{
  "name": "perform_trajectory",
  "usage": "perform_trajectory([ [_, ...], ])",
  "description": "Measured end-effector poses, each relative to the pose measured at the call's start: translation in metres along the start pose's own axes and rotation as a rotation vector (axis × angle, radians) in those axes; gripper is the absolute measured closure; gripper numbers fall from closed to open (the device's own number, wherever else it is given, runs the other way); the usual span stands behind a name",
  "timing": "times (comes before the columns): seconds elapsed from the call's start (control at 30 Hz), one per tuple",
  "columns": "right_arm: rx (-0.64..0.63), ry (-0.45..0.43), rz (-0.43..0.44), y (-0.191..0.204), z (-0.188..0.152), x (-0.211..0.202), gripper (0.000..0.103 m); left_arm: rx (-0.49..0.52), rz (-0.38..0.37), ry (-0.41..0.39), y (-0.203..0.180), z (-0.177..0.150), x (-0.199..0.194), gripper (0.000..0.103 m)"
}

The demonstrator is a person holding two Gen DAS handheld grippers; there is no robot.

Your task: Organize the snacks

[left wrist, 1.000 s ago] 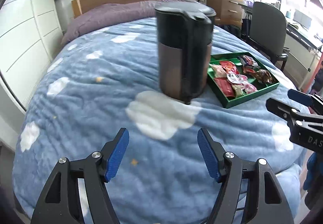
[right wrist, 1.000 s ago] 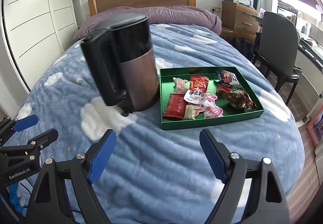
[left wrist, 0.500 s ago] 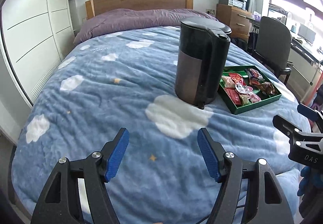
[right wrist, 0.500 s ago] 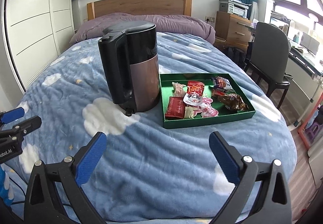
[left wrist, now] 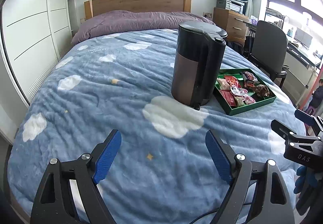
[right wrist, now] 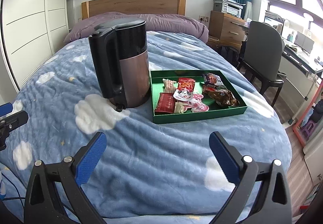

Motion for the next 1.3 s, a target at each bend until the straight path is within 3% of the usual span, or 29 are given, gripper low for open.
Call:
perform_trajectory([
  [1.3,-0.023,0.006,-0.035,-0.015,-0.008,0.001,0.0,0.023,-0.029,0.018,0.0,-0.004,0.003,0.022],
])
Point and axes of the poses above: each gripper's, at about its wrist camera, not at the fingertips, and x roughly the way its jaws point, y to its left, z to its top, the point moved 1 cm from there along x, roughly the way its jaws point, and after that the axes turned 8 degrees about z, right-handed, at the moved point
